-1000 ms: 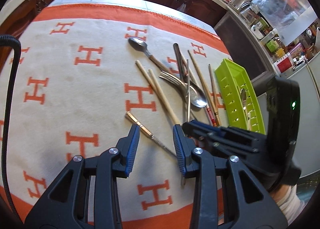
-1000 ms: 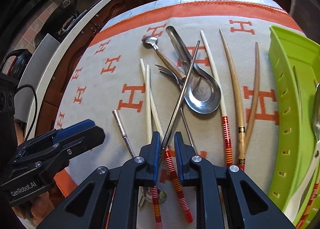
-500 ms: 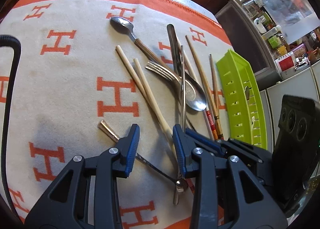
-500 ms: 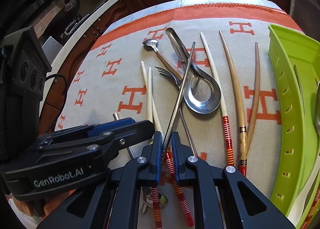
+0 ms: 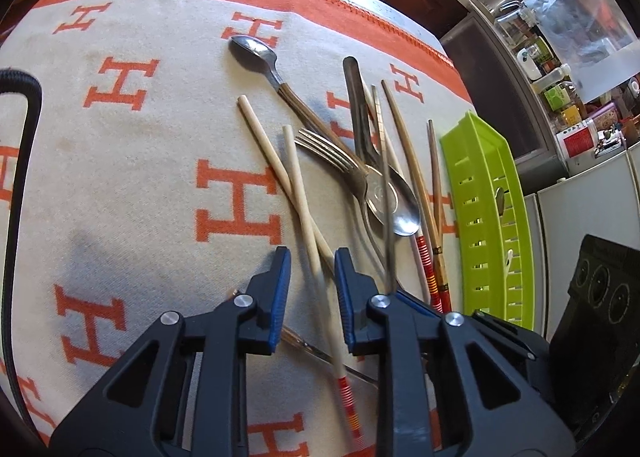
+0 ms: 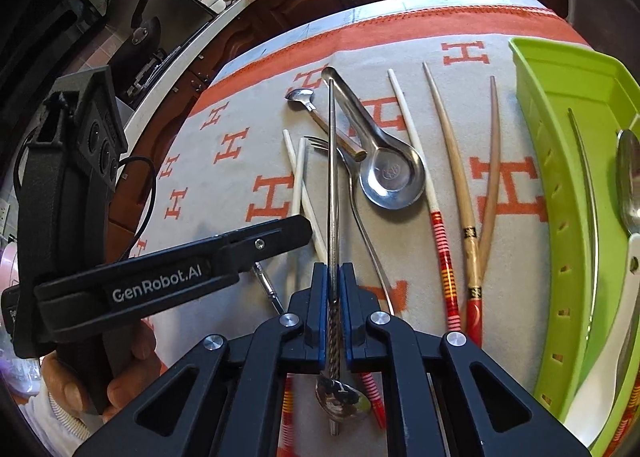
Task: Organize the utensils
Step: 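Carry both chopsticks into the green tray and open both tools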
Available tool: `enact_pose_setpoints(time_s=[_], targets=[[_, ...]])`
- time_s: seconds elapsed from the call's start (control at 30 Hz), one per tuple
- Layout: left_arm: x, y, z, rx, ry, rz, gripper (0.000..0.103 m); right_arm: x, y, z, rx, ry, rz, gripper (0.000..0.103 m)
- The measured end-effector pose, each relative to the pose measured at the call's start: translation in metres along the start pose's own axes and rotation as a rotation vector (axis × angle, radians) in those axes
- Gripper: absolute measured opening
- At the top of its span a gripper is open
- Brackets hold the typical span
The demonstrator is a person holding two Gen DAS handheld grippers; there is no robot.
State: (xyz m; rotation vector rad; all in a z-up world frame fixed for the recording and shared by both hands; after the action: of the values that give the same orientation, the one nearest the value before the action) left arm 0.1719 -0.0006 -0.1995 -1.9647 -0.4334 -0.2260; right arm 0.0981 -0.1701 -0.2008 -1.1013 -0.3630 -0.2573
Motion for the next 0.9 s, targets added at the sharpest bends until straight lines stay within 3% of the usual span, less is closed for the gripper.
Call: enact_pose_setpoints(time_s=[0.07, 0.13, 0.2, 0.53, 0.7, 0.9], targets=[[-0.001, 0.0, -0.003, 0.023, 0.017, -0.006, 0.018, -0.003, -0.005, -0.003, -0.003, 0.012, -0.005, 0.005], [-0.003, 0.003, -0.01, 0.074, 0.051, -0.012, 0.006, -0.003, -0.007, -0.005, -0.003, 0.022, -0.009, 0.005], [-0.005, 0.003, -0.011, 0.075, 0.056, -0.019, 0.005, -0.004, -0.01, -0.006, -0.003, 0.029, -0.015, 0.005], [-0.007, -0.032, -0.013, 0.007, -0.002, -0.078, 0.003, -0.004, -0.046, -0.008, 0.005, 0.044, -0.087, 0.005], [-0.004, -0.063, -0.037, -0.051, 0.014, -0.108, 0.003, 0.0, -0.087, -0.014, -0.006, 0.042, -0.13, 0.005], [0.006, -0.086, -0.085, -0.078, 0.082, -0.144, 0.003, 0.009, -0.142, -0.041, -0.099, 0.054, -0.185, 0.005]])
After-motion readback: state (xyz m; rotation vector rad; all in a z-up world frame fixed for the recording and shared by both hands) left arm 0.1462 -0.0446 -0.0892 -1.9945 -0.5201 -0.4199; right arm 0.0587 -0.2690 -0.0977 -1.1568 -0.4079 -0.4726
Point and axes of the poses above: each gripper's, at about its wrist camera, not at the fingertips, and y roughly the way its jaws point, z to its left, x to its top, the point moved 1 cm from there along y, roughly the way its jaws point, and after that the axes turned 5 degrees about -z, right-handed, at the moved point
